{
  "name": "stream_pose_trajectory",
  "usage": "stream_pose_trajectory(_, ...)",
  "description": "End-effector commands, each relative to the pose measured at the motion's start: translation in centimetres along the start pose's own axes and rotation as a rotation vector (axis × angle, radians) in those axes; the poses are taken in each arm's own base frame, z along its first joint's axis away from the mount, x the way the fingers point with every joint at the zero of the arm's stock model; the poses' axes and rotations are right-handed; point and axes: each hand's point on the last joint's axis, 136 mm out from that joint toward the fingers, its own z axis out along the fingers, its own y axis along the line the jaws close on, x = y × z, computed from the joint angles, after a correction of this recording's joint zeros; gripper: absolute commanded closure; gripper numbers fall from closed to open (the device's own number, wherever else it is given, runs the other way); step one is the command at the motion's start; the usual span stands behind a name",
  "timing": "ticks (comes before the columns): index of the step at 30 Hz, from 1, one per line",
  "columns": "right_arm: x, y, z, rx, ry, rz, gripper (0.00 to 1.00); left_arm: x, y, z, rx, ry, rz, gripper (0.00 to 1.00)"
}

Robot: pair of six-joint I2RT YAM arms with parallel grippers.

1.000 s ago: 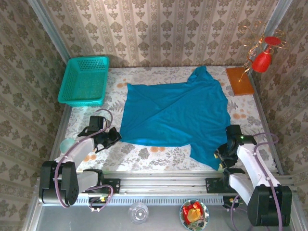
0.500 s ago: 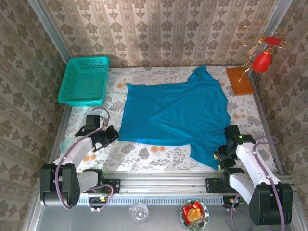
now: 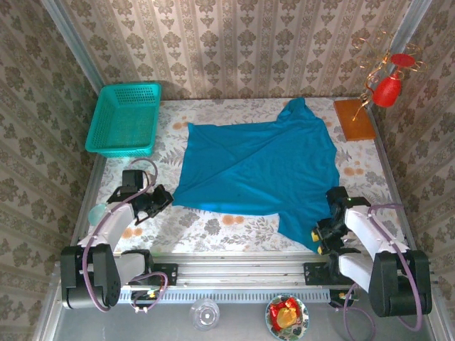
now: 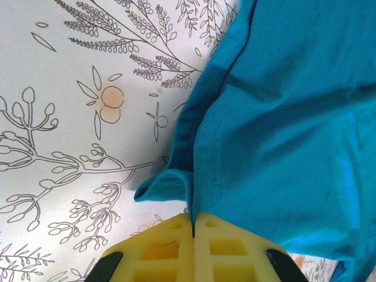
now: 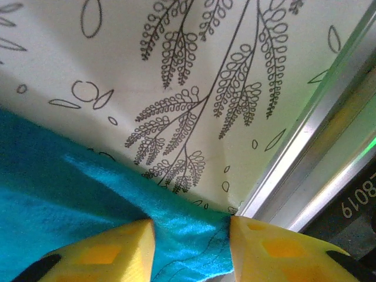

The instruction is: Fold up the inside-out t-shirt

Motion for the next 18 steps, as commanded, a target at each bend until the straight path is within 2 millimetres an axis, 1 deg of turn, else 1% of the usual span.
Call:
stream_pose_trajectory(1, 0.1, -1.7, 0.1, 0.076, -0.005, 0.048, 0.65, -0.1, -0.2, 0.0, 0.013, 0.007, 0.015, 0.99)
stream_pose_trajectory(4, -0.1, -1.5, -0.4, 0.055, -0.029, 0.037, 0.80, -0.1, -0.2, 0.0, 0.012, 0.009, 0.014, 1.00)
stream_pose_trajectory(8, -0.4, -1.1, -1.2, 0.003, -0.059, 0.032, 0.96, 0.0, -0.4, -0.2, 0.020, 0.011, 0.017, 1.00)
stream_pose_trajectory(9, -0.5, -0.8, -1.7, -0.018, -0.070, 0.024, 0.99, 0.0, -0.5, -0.4, 0.022, 0.012, 0.018, 1.00)
stream_pose_trajectory(11, -0.7, -0.3, -2.9, -0.059, -0.103, -0.002, 1.00, 0.1, -1.1, -0.8, 0.038, 0.013, 0.029, 1.00)
stream_pose_trajectory(18, -2.7, 1.1, -9.0, -0.237, -0.297, -0.128, 1.00, 0.7, -2.8, -3.3, 0.069, -0.020, 0.058, 1.00)
